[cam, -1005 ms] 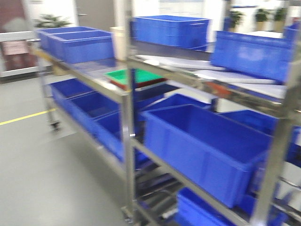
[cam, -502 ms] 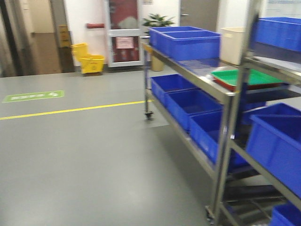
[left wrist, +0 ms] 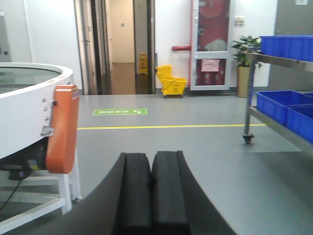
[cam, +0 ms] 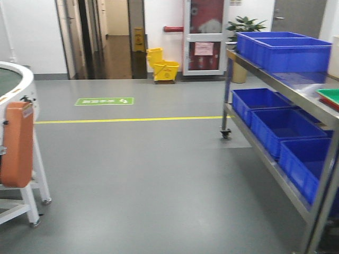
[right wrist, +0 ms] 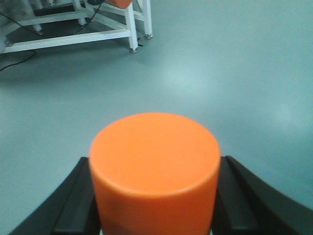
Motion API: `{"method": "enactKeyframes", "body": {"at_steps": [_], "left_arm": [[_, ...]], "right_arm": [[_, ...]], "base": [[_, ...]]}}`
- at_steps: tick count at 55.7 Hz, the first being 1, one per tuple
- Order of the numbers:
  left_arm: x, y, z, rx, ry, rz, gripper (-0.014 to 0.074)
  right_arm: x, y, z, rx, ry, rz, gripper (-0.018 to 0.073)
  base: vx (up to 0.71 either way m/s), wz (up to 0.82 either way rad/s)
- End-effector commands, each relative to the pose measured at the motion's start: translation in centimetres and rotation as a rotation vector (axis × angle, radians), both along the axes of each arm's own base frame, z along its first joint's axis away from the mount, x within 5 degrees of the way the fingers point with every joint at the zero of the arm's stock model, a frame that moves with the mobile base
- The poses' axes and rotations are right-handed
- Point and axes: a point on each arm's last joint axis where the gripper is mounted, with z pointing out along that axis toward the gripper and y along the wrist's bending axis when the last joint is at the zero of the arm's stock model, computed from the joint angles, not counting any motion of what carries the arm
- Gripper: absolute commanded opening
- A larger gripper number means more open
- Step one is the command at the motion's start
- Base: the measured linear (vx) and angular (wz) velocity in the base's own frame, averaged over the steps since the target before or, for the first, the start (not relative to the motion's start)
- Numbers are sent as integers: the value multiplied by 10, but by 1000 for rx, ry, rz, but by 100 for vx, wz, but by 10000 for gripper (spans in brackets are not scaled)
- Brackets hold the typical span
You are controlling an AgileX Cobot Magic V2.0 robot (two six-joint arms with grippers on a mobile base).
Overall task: Grab orange capacitor from left shelf to right conveyor
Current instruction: 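Drive the base to the round green conveyor holding the cylinder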
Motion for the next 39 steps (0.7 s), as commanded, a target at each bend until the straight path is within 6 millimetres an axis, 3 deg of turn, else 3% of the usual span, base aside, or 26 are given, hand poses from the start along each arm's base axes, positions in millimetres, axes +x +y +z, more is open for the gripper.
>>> {"method": "enactKeyframes", "body": {"at_steps": [1, 39], "left_arm": [[0, 0, -3, 0, -60, 0, -6], [0, 0, -3, 0, -60, 0, -6]], "right_arm": [[3, 2, 16, 54, -96, 6, 323], [3, 2, 15, 50, -91, 5, 323]], "base": [[10, 37], [14, 55]]}}
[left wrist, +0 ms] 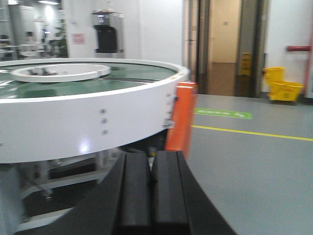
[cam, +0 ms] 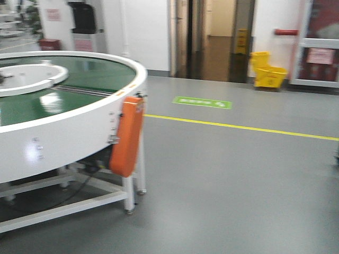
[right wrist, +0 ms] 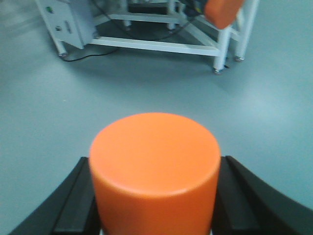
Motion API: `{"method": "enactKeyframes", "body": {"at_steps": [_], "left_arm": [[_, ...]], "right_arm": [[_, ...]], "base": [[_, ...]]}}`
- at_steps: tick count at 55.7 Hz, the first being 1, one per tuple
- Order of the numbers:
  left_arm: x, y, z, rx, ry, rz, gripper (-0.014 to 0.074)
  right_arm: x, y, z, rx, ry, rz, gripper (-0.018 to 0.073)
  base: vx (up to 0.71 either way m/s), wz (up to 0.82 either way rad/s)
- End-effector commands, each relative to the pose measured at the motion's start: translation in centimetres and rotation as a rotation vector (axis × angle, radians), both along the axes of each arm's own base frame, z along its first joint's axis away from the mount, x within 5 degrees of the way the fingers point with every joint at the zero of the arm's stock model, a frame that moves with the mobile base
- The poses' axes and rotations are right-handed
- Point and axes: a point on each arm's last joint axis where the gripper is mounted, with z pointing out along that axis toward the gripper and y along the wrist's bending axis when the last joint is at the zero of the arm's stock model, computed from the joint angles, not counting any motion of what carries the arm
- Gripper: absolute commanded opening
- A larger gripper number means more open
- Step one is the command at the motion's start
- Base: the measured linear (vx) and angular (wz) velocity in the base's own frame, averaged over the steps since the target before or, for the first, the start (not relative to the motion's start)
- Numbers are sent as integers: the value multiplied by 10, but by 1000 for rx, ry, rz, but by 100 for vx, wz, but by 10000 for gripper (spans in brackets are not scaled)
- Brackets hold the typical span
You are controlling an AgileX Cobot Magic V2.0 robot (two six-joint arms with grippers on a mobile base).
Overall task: Grab orange capacitor from left shelf to right conveyor
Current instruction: 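Drive the base to the round green conveyor holding the cylinder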
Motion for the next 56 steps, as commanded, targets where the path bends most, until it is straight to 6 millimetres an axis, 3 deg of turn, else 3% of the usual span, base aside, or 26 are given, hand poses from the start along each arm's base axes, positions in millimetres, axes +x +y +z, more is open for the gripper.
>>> {"method": "enactKeyframes", "body": {"at_steps": [1, 28, 56], "left_arm": [[0, 0, -3, 0, -60, 0, -6], [0, 0, -3, 0, -60, 0, -6], [0, 0, -3, 0, -60, 0, -6]], "right_arm": [[3, 2, 16, 51, -92, 5, 323], [3, 2, 15, 49, -88, 5, 323], [3, 2, 15, 46, -85, 5, 323]], "base": [[18, 70], [21, 60], [28, 17]]}}
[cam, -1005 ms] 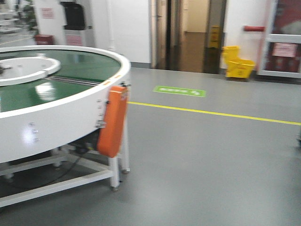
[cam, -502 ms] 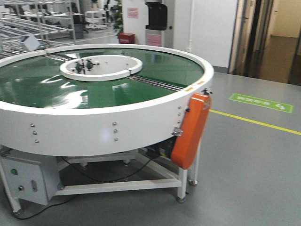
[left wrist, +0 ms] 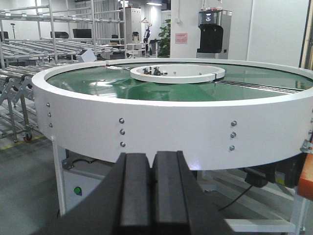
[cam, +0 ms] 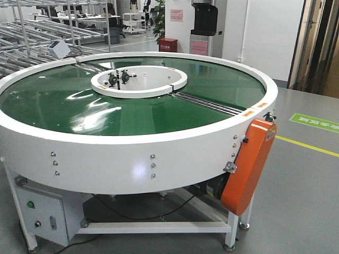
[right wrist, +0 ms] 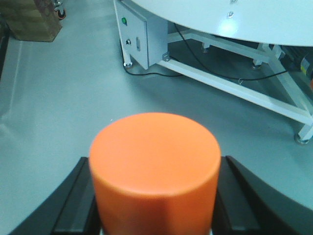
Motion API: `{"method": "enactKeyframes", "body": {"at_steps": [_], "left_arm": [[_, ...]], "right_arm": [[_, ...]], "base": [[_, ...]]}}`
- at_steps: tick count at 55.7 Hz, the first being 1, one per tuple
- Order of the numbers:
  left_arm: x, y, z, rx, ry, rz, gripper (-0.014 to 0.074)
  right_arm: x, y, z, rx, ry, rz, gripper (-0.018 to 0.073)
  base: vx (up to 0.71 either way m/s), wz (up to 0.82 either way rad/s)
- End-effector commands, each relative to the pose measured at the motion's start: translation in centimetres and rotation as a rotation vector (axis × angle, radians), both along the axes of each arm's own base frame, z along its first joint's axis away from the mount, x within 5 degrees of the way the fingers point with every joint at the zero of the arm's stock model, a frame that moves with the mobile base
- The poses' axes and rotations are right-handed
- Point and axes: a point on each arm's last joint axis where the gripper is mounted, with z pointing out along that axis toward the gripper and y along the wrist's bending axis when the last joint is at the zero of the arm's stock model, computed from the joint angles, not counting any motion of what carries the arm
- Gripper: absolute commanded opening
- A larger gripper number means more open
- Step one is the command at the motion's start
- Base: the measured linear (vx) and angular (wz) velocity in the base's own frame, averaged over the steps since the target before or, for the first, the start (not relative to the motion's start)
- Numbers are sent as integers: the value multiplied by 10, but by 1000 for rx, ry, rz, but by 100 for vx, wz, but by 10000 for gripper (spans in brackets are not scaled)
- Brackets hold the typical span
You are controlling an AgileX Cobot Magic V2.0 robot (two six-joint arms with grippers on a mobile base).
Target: Grab orange capacitor from left shelf to right conveyor
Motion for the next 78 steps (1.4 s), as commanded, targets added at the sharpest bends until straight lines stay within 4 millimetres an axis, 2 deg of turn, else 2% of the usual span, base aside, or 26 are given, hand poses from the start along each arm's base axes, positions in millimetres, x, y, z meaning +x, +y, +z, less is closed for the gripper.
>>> {"method": "enactKeyframes", "body": {"at_steps": [1, 50, 78], "left_arm": [[0, 0, -3, 0, -61, 0, -6], [0, 0, -3, 0, -61, 0, -6], [0, 0, -3, 0, -61, 0, -6]], "right_arm": [[3, 2, 16, 52, -92, 5, 323], [3, 2, 14, 41, -79, 5, 323], [3, 2, 14, 41, -78, 5, 323]], "base": [[34, 2], [34, -2], [30, 13]]}}
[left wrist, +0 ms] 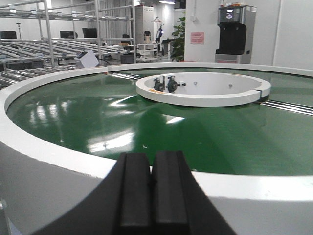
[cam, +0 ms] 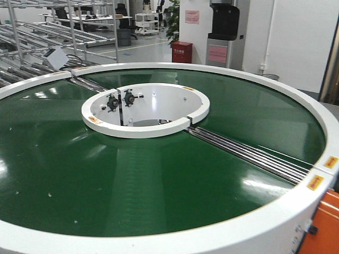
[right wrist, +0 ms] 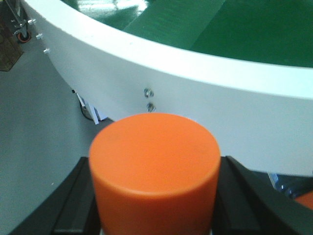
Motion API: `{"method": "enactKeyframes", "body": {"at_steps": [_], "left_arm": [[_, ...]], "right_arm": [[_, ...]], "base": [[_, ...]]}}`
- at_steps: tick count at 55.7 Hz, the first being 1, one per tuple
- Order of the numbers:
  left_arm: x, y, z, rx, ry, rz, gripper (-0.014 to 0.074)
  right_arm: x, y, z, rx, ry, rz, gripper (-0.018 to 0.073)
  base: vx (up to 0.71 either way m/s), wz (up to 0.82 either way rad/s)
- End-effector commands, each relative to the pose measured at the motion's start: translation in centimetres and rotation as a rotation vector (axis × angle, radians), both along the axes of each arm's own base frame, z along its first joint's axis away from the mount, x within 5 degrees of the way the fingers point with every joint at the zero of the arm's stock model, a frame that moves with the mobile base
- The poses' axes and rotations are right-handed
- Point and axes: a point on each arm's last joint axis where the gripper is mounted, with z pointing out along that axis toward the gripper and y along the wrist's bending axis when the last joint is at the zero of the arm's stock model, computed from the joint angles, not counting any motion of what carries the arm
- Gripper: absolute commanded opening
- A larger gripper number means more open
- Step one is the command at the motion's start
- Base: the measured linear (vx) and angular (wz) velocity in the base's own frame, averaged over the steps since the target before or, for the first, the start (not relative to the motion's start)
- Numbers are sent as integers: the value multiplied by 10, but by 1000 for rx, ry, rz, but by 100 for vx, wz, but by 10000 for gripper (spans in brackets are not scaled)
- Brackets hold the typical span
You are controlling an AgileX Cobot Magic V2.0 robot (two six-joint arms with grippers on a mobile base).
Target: Grab orange capacitor from left shelf to right conveyor
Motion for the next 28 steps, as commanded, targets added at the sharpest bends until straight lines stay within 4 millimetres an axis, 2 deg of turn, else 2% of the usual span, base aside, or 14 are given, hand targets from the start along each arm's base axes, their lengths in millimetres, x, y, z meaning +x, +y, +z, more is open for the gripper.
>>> {"method": "enactKeyframes", "body": {"at_steps": [1, 28], "left_arm": [[0, 0, -3, 0, -61, 0, -6], [0, 0, -3, 0, -61, 0, -6]], "right_arm": [[3, 2, 15, 49, -88, 5, 323], [3, 2, 15, 49, -88, 5, 323]], "base": [[27, 16], [25, 13]]}}
